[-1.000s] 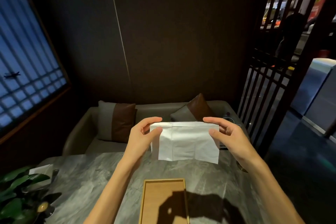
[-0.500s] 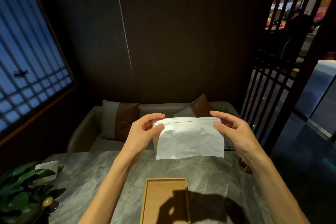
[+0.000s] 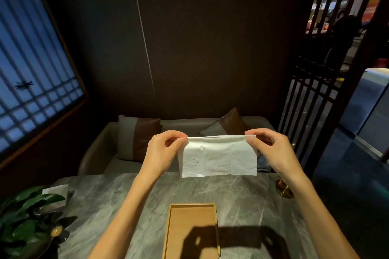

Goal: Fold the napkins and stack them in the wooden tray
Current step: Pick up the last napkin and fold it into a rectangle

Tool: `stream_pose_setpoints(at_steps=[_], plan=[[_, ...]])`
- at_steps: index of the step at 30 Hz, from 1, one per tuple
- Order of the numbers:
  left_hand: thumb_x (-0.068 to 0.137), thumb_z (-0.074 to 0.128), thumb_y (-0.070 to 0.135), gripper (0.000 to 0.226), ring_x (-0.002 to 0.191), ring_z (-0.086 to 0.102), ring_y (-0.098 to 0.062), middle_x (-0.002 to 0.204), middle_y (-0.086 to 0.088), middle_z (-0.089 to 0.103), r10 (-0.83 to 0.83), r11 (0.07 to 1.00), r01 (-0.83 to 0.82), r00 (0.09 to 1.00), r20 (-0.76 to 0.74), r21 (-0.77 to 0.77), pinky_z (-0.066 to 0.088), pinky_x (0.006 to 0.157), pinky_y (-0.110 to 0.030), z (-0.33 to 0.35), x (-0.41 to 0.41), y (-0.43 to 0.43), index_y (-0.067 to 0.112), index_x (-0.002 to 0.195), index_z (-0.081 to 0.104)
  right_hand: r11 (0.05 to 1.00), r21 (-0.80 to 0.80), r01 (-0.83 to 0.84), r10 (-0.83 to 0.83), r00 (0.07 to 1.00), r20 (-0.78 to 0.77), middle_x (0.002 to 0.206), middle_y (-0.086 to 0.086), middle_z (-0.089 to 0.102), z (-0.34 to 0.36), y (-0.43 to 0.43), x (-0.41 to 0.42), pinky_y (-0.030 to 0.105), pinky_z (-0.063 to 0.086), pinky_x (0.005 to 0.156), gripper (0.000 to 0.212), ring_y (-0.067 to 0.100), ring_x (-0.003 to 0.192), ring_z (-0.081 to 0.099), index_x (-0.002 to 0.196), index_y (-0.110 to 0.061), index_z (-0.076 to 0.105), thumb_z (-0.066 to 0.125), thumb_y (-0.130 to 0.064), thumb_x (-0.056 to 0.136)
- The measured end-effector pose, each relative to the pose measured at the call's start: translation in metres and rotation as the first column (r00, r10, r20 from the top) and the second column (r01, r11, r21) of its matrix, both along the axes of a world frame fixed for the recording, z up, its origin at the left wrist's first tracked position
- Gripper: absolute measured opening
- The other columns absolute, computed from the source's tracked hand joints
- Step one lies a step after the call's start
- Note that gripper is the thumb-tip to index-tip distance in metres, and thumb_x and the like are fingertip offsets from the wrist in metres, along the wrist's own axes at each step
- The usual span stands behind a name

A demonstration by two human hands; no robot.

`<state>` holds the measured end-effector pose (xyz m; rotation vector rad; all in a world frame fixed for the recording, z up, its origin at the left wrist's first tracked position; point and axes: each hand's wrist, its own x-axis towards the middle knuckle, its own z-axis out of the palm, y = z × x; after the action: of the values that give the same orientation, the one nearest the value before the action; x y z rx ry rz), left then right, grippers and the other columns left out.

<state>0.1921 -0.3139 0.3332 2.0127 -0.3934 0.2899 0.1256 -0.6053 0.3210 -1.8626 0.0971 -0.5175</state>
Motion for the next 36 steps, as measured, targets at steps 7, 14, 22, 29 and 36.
stream_pose_setpoints(at_steps=[7, 14, 22, 29, 36], plan=[[0.098, 0.065, 0.022, 0.013, 0.081, 0.067, -0.004, 0.087, 0.024, 0.068, 0.040, 0.998, -0.040, 0.999, 0.023, 0.039, 0.054, 0.062, -0.018, 0.002, -0.003, 0.003, 0.027, 0.094, 0.076, 0.998, -0.060, -0.010, 0.010, 1.000, -0.006, 0.097, -0.028, 0.071, 0.002, 0.004, 0.002, 0.018, 0.054, 0.076, 0.010, -0.005, 0.095, 0.066, 0.099, -0.036, 0.074, 0.070, -0.032, 0.091], [0.098, 0.066, 0.021, 0.019, 0.082, 0.066, 0.002, 0.085, 0.029, 0.064, 0.035, 0.995, -0.041, 0.997, 0.072, 0.087, 0.052, 0.060, -0.013, 0.004, -0.006, 0.010, 0.037, 0.089, 0.069, 0.987, -0.161, 0.026, -0.024, 1.000, 0.010, 0.098, -0.015, 0.072, 0.008, 0.014, 0.003, 0.019, 0.052, 0.077, 0.011, 0.004, 0.096, 0.066, 0.103, -0.030, 0.073, 0.068, -0.028, 0.094], [0.099, 0.065, 0.018, 0.006, 0.090, 0.057, -0.004, 0.103, 0.005, 0.062, 0.149, 0.921, -0.216, 0.964, 0.219, 0.323, 0.044, 0.075, -0.011, 0.005, -0.002, 0.015, 0.019, 0.101, 0.070, 0.851, -0.514, 0.107, -0.053, 0.992, 0.118, 0.107, -0.012, 0.058, 0.025, 0.034, 0.005, 0.024, 0.039, 0.087, 0.005, 0.006, 0.107, 0.048, 0.099, -0.023, 0.068, 0.063, -0.022, 0.096], [0.094, 0.067, 0.046, 0.043, 0.125, 0.052, -0.006, 0.134, 0.010, 0.062, -0.263, 0.905, 0.252, 0.965, -0.016, 0.342, 0.043, 0.108, -0.035, 0.001, -0.023, -0.022, 0.030, 0.133, 0.060, 0.490, -0.829, -0.269, 0.290, 0.947, -0.135, 0.105, -0.007, 0.066, 0.072, 0.064, 0.013, 0.019, 0.041, 0.075, 0.009, 0.007, 0.097, 0.056, 0.103, -0.028, 0.065, 0.064, -0.024, 0.096], [0.102, 0.059, 0.027, 0.023, 0.066, 0.053, -0.014, 0.073, -0.006, 0.066, -0.352, 0.935, 0.354, 0.923, -0.153, -0.017, 0.039, 0.062, -0.031, -0.005, -0.029, -0.033, 0.013, 0.091, 0.074, 0.605, -0.765, -0.220, 0.288, 0.956, -0.048, 0.107, -0.019, 0.066, 0.068, 0.058, 0.022, 0.021, 0.045, 0.083, 0.021, -0.004, 0.099, 0.053, 0.117, -0.035, 0.066, 0.060, -0.038, 0.097]])
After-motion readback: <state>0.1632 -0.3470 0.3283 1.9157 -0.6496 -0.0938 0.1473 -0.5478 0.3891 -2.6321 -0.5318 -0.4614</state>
